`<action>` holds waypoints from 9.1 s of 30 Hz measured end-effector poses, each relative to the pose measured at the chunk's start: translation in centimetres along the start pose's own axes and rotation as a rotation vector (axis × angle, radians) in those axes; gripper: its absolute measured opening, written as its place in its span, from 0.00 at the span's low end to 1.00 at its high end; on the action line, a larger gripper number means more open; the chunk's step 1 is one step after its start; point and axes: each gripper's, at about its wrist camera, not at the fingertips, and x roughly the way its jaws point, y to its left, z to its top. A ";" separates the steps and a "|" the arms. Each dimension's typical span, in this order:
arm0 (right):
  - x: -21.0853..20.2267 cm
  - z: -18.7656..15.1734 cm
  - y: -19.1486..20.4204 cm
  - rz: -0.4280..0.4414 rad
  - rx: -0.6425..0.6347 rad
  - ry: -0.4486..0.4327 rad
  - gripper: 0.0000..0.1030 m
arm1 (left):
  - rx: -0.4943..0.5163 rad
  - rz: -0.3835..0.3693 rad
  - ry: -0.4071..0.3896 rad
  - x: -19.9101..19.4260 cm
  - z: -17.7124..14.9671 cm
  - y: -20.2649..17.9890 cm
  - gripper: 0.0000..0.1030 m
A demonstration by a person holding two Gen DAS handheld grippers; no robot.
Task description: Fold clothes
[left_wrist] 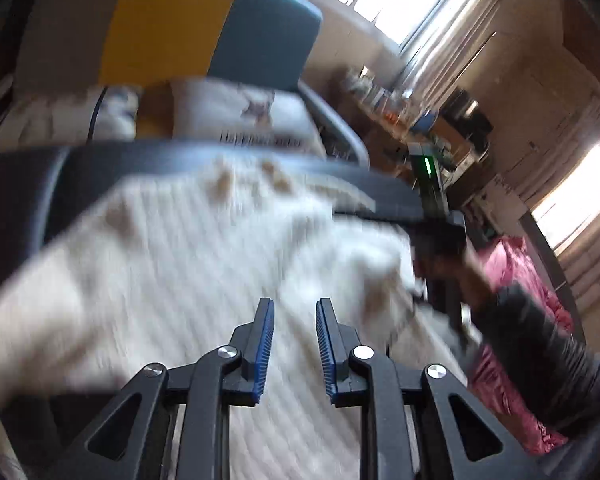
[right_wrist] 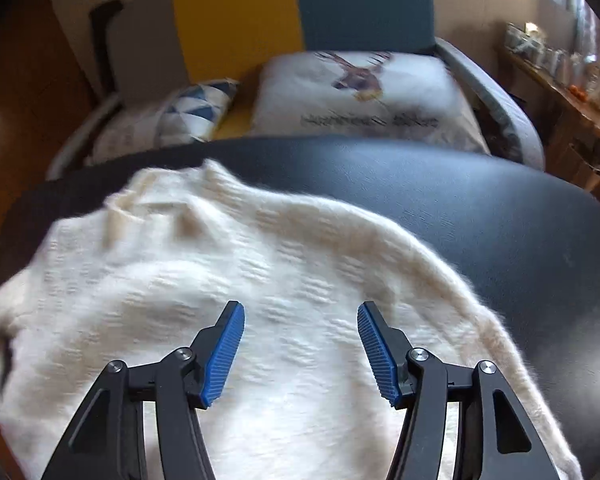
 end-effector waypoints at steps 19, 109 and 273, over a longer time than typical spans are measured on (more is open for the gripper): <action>2.8 -2.8 3.2 0.237 -0.175 -0.059 0.97 | 0.061 -0.108 0.346 23.0 12.8 4.4 0.44; -7.3 -6.7 -2.1 0.661 0.299 0.056 1.00 | -0.153 0.034 -0.045 1.6 0.3 8.6 0.22; 3.3 -3.4 26.3 -0.065 -0.335 -0.013 0.98 | -0.378 0.359 -0.220 -14.5 -9.5 23.4 0.14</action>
